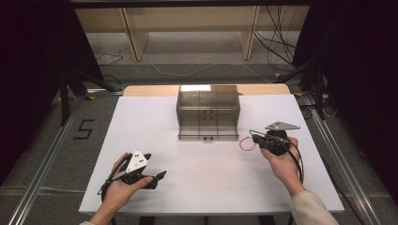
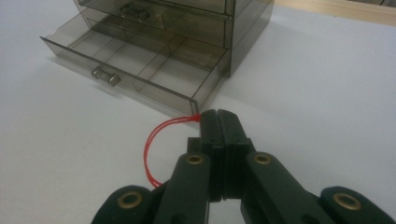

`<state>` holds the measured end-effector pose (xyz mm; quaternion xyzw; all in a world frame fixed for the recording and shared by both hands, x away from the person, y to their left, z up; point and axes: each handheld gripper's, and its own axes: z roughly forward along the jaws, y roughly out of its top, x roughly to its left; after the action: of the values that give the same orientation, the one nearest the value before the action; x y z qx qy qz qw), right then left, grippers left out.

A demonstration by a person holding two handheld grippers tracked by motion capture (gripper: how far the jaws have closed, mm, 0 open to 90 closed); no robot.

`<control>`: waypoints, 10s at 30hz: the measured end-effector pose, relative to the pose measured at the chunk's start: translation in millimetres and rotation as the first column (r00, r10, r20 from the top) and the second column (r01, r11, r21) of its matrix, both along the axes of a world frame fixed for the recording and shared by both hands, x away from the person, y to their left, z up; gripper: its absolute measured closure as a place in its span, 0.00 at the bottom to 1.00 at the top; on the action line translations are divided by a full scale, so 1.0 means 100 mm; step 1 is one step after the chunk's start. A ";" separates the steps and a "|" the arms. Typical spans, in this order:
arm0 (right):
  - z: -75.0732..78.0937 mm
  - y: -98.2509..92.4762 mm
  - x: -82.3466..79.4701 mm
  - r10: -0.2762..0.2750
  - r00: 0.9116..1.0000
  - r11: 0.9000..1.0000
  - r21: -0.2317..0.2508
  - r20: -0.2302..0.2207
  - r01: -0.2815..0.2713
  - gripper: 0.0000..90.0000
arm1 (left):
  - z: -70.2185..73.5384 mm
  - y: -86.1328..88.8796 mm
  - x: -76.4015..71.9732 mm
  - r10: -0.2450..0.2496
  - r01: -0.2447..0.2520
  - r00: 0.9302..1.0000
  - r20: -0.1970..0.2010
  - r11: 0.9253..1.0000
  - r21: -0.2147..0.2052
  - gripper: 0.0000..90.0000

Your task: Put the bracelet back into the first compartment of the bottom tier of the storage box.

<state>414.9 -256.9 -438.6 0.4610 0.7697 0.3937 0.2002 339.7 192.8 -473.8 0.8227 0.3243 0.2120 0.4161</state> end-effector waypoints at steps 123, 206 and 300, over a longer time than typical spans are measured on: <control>0.14 0.66 0.37 0.046 0.998 0.998 0.038 0.049 -0.048 1.00 | 0.00 -0.04 -0.01 -0.017 0.017 1.000 0.002 1.000 -0.001 0.18; 0.16 1.17 0.60 0.091 0.995 0.994 0.060 0.049 -0.094 1.00 | 0.01 -0.05 -0.02 -0.024 0.024 1.000 0.005 1.000 -0.008 0.18; -0.14 1.85 0.90 0.146 0.989 0.989 -0.021 -0.006 -0.146 1.00 | 0.01 -0.06 -0.03 -0.036 0.036 0.999 0.004 0.999 -0.015 0.18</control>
<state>505.2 -71.9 -452.3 0.4022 0.8060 0.3979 0.1738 336.8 186.8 -472.4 0.8248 0.3103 0.2036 0.4265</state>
